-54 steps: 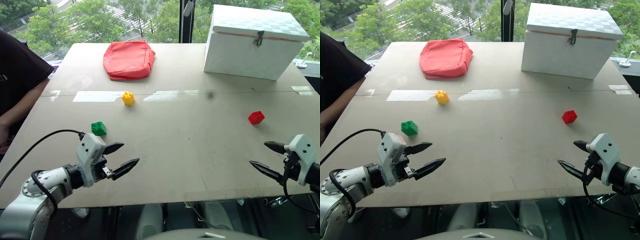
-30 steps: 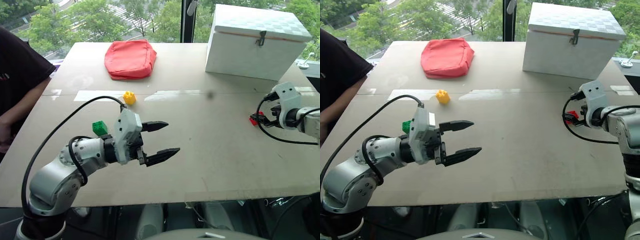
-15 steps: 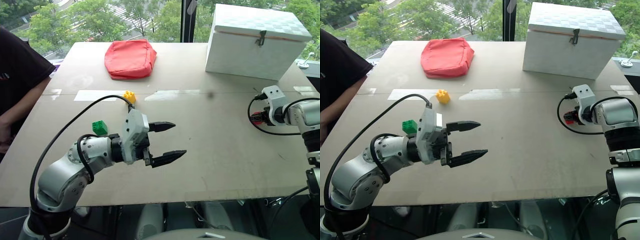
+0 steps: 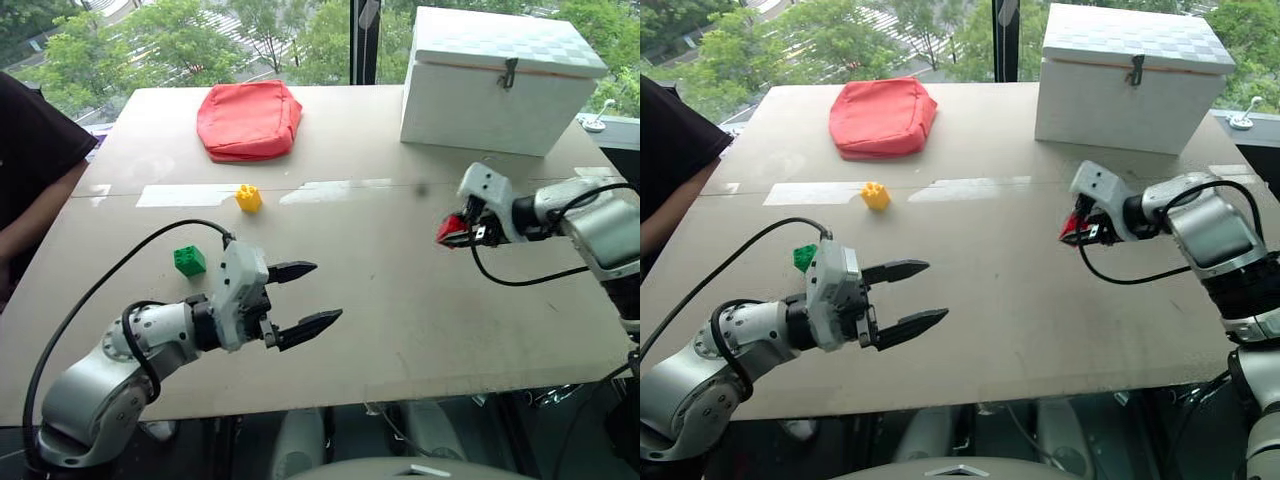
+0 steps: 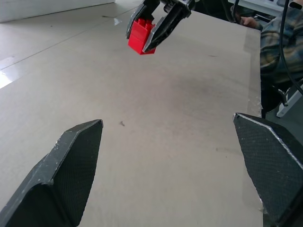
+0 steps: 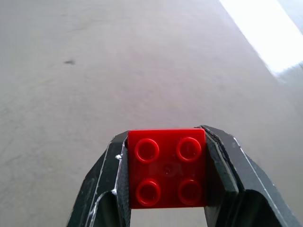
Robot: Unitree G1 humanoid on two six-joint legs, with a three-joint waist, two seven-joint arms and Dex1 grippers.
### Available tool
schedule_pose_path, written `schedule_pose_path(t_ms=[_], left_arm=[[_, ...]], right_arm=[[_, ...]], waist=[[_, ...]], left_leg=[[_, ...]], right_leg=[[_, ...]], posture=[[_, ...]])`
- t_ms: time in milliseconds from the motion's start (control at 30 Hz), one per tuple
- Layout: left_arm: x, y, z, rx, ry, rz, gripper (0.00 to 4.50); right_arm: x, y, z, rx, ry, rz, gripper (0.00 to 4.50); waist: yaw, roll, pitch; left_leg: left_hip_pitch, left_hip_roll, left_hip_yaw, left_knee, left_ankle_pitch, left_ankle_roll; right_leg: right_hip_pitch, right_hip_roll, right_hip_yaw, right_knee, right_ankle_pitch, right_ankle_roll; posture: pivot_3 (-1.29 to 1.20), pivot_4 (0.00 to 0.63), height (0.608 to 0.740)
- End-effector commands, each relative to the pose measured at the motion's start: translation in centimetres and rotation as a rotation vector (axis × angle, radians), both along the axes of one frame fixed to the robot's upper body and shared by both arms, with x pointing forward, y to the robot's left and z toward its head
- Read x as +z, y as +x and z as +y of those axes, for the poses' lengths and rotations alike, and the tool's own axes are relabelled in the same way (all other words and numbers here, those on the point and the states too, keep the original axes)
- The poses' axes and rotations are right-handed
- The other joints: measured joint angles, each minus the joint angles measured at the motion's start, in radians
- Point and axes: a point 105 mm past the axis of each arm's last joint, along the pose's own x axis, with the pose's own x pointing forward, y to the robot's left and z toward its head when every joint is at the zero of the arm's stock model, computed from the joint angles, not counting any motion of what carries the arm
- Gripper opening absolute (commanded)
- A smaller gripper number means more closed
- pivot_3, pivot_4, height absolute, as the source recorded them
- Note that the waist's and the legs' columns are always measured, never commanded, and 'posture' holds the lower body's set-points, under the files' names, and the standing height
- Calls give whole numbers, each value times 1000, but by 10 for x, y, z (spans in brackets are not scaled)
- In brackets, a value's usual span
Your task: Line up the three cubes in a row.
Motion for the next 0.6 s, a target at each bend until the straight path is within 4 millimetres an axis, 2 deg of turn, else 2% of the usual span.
schedule_pose_path(t_ms=[33,200,600], left_arm=[[14,-6,-4,-22,9,-70,4500],[14,-12,-4,-1,10,-68,4500],[16,-22,2,74,16,-67,4500]], right_arm=[[-1,12,8,110,-98,-63,1355],[-11,22,18,201,-129,-46,1355],[-12,31,33,268,-138,-34,1355]], waist=[[2,0,0],[4,0,0],[-1,1,0]], left_leg=[[0,0,0,0,0,0],[-1,-1,1,1,0,0],[0,0,0,-1,0,-1]], right_leg=[[0,0,0,0,0,0],[1,-2,1,-1,3,-4],[0,-1,0,0,3,-5]], posture=[[0,150,740],[0,150,740],[0,150,740]])
